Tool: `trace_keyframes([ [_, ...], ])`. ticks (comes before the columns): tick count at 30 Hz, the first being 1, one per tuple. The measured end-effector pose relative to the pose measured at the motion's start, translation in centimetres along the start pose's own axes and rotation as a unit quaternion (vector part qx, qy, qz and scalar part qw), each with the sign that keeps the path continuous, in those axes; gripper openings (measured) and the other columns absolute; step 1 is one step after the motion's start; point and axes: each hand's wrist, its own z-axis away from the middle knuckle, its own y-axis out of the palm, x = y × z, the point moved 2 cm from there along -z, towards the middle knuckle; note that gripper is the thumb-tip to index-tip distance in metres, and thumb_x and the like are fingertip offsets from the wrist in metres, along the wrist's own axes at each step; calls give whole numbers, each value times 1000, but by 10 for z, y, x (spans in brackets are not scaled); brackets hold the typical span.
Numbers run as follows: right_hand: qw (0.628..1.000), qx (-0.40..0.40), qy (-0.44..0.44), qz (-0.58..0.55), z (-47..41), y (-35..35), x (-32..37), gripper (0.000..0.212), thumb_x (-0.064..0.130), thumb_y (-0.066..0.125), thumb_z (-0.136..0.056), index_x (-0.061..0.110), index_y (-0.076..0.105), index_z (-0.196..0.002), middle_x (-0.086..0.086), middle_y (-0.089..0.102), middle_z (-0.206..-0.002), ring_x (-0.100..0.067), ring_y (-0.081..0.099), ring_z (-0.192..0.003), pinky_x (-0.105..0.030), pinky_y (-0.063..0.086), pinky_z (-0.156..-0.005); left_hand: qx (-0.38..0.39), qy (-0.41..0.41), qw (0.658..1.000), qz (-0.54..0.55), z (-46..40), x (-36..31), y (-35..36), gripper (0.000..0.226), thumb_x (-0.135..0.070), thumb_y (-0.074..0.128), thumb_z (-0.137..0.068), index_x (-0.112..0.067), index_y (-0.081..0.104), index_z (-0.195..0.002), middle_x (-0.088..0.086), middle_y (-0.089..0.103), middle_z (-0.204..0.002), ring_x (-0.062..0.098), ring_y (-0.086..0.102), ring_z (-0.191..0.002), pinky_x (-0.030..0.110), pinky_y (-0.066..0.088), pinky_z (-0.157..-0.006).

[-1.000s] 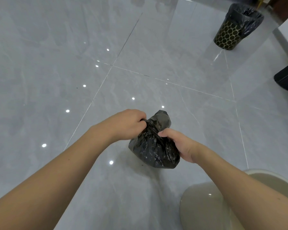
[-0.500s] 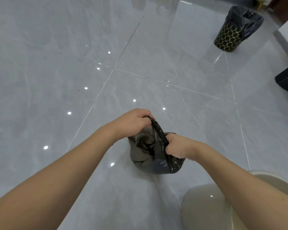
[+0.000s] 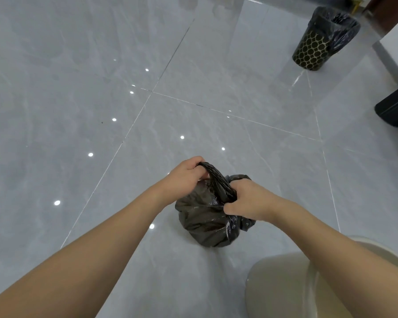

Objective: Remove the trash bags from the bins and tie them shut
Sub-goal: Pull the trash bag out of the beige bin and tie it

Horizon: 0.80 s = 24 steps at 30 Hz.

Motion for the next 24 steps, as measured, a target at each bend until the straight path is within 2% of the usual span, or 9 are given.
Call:
trace_keyframes([
  [2, 990, -74, -64, 105, 3, 0, 2, 13, 26, 58, -73, 15, 51, -72, 1, 55, -76, -22, 54, -76, -29, 40, -63, -25, -3, 1000, 3, 0, 6, 6, 20, -17, 42, -97, -16, 58, -85, 4, 58, -77, 19, 52, -72, 33, 40, -72],
  [4, 969, -138, -96, 179, 9, 0, 0, 15, 29, 56, -76, 16, 56, -84, 1, 54, -91, -22, 48, -88, -31, 41, -75, -50, -9, 998, 23, 1, 10, 10, 22, -18, 42, -98, -16, 58, -83, 5, 54, -72, 17, 48, -66, 32, 37, -65],
  [6, 939, -216, -113, 244, 14, -1, -3, 16, 23, 54, -80, 13, 62, -90, -1, 54, -98, -24, 46, -90, -35, 44, -81, -60, -22, 997, 30, 1, 14, 13, 24, -20, 43, -98, -15, 58, -80, 2, 52, -66, 15, 47, -61, 29, 36, -60],
  [9, 881, -316, -138, 324, 20, 1, -5, 10, 15, 53, -75, 11, 62, -78, -5, 58, -86, -27, 48, -75, -40, 49, -69, -55, -49, 997, 30, -1, 18, 15, 23, -22, 47, -95, -13, 59, -77, 6, 55, -69, 20, 51, -64, 30, 38, -64],
  [12, 868, -329, -134, 348, 20, 1, -7, 9, 8, 63, -70, 14, 57, -73, -2, 54, -73, -25, 47, -67, -38, 48, -61, -76, -44, 995, 44, -1, 17, 14, 23, -25, 49, -91, -15, 66, -79, 8, 69, -80, 29, 64, -78, 38, 50, -78],
  [14, 875, -317, -143, 336, 20, 2, -8, 14, 6, 65, -67, 15, 55, -71, -1, 53, -69, -24, 47, -66, -37, 47, -60, -85, -19, 994, 62, 2, 13, 14, 22, -24, 48, -91, -21, 68, -80, -1, 70, -79, 23, 65, -79, 37, 51, -80],
  [17, 892, -293, -149, 310, 21, -2, -5, 16, 5, 64, -67, 15, 54, -76, 0, 54, -72, -24, 47, -69, -37, 47, -63, -72, 7, 993, 95, 4, 6, 15, 23, -20, 46, -95, -23, 68, -89, -12, 67, -76, 9, 62, -75, 26, 48, -73],
  [20, 913, -297, -107, 260, 22, -12, -6, 15, 7, 59, -76, 13, 54, -89, 1, 54, -81, -22, 41, -77, -36, 41, -75, -66, 24, 991, 115, 4, 5, 20, 24, -13, 44, -96, -16, 62, -81, 1, 69, -77, 14, 65, -78, 23, 51, -71],
  [24, 906, -312, -110, 265, 26, -14, -4, 19, 6, 64, -70, 12, 53, -84, -1, 56, -74, -20, 35, -70, -35, 41, -67, -57, -2, 989, 136, 6, 9, 32, 22, -12, 40, -98, -9, 58, -86, -6, 48, -49, 9, 44, -48, 17, 35, -45],
])
